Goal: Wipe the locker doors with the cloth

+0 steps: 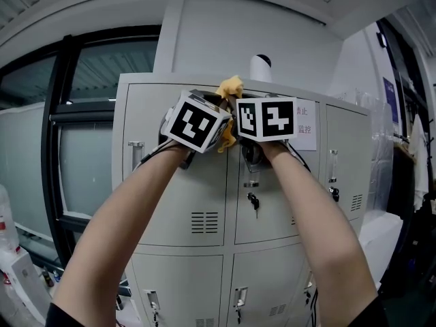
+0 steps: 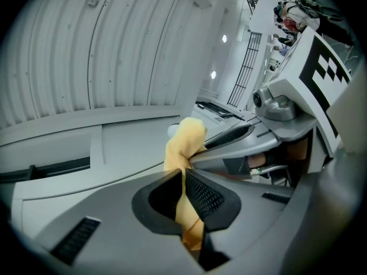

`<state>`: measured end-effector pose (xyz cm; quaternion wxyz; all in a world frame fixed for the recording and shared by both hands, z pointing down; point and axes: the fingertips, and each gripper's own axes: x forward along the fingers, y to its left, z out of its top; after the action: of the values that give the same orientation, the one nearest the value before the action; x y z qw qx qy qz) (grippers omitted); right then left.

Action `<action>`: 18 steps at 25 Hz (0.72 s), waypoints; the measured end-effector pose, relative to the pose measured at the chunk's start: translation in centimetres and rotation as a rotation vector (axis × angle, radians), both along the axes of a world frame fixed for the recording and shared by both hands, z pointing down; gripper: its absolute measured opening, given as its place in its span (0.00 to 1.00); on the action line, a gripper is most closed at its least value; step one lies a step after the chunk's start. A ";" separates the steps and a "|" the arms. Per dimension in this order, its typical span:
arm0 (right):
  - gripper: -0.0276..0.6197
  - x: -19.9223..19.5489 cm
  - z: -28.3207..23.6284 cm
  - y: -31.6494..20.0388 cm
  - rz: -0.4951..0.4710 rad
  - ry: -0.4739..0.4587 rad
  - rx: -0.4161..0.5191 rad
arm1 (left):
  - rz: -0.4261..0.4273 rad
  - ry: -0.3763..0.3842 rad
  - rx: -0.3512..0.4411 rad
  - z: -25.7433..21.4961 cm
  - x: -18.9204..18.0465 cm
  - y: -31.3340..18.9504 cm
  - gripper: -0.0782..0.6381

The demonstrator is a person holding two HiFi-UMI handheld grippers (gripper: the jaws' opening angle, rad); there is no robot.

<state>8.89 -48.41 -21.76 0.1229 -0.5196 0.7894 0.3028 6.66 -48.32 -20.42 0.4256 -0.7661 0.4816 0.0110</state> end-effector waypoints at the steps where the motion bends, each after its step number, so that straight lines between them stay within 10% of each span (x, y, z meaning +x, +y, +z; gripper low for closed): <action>1: 0.15 0.0 0.0 0.0 0.000 -0.001 0.000 | 0.002 -0.002 -0.001 0.0 0.0 0.0 0.16; 18: 0.15 -3.7 1.0 3.5 -0.141 -0.026 0.031 | 0.014 0.000 0.042 0.9 -3.5 2.9 0.16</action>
<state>5.23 -44.91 -20.74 0.1622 -0.4646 0.8176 0.2989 3.11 -45.39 -19.52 0.4414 -0.7603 0.4759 0.0238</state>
